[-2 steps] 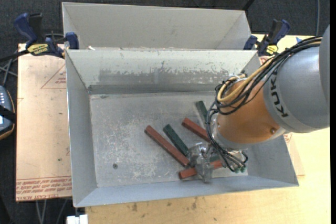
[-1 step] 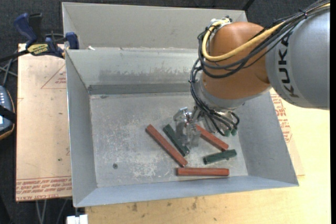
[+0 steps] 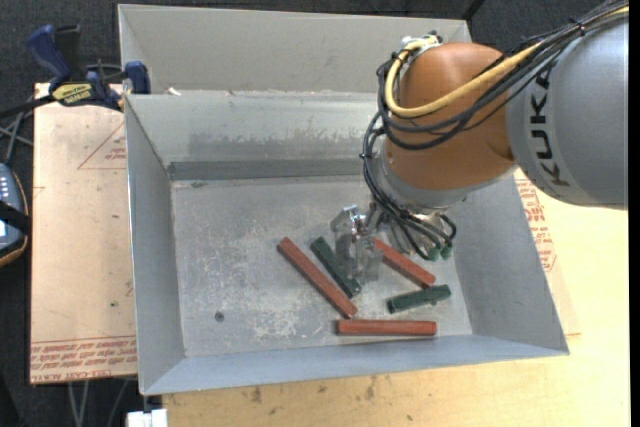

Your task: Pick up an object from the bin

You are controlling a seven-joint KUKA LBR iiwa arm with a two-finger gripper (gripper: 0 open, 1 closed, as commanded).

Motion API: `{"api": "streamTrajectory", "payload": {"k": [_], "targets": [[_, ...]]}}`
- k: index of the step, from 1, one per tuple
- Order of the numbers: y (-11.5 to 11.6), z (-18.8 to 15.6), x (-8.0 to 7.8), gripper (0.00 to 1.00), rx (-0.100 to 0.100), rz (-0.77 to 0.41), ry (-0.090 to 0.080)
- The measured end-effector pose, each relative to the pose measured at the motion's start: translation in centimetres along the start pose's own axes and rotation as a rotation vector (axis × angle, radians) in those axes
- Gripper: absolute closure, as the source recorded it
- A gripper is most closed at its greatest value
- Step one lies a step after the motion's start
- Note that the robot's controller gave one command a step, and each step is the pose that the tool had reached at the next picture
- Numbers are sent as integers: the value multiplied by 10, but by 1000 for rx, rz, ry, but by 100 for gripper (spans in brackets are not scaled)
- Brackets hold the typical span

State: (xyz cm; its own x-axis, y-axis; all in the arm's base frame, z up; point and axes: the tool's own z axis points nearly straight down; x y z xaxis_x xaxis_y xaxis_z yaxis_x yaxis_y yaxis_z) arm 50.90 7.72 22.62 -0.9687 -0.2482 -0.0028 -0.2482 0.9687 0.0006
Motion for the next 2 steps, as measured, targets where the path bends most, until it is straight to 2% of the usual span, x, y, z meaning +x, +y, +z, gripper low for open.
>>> {"api": "streamTrajectory", "payload": {"k": [1, 2], "targets": [[-1, 102, 6, 0, 0, 244, -1], [-1, 120, 8, 0, 0, 279, 5]]}}
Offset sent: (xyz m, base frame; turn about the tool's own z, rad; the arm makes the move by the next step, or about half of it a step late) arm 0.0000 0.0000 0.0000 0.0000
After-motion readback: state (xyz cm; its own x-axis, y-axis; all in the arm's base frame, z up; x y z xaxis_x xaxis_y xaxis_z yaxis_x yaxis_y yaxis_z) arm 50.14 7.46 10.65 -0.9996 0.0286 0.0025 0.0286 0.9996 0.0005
